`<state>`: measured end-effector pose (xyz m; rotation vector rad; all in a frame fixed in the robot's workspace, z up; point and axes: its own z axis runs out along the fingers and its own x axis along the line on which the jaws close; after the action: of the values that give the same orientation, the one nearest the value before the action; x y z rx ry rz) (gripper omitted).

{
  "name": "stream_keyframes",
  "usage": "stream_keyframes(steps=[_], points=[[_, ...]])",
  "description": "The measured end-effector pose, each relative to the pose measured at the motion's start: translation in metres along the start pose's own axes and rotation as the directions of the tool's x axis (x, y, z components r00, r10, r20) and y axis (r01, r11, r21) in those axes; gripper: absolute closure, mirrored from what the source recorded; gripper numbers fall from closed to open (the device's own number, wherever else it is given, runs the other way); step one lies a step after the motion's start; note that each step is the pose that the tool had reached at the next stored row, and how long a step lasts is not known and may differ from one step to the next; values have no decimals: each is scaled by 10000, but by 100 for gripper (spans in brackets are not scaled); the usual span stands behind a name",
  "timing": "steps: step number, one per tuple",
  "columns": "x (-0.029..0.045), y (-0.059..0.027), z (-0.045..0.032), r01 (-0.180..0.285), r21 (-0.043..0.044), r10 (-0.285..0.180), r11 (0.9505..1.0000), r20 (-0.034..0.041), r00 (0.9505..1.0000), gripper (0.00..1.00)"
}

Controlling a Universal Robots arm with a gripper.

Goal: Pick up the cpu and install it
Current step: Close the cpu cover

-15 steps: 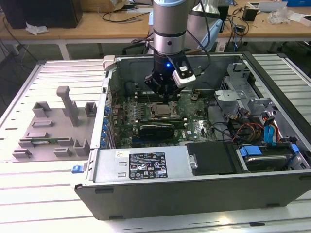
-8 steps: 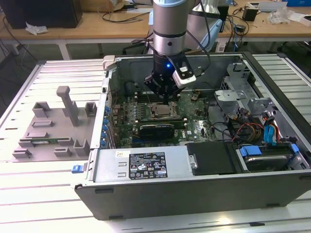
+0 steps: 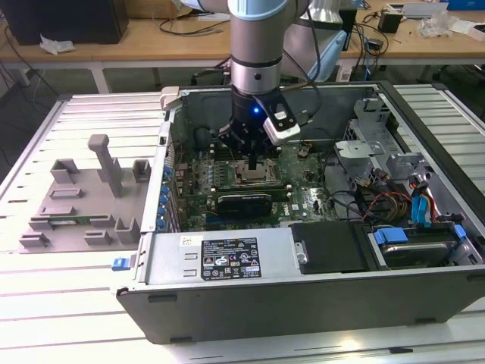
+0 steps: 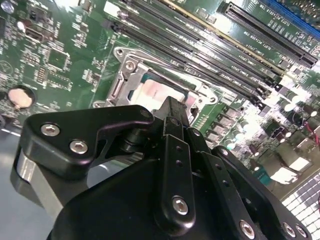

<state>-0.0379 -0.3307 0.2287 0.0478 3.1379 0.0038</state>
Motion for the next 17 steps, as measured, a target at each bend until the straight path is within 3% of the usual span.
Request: stream_keyframes(steps=[4,8,12,17], points=[[64,-2,50,300,-7,-300,9995,-1,9995,89],[156,-5,148,622,-8,-622,9981,-2,9981,89],[188,4,207,907,-10,-907,9959,-3,9959,89],[213,20,225,1104,-10,-1104,9939,-3,9939,89]])
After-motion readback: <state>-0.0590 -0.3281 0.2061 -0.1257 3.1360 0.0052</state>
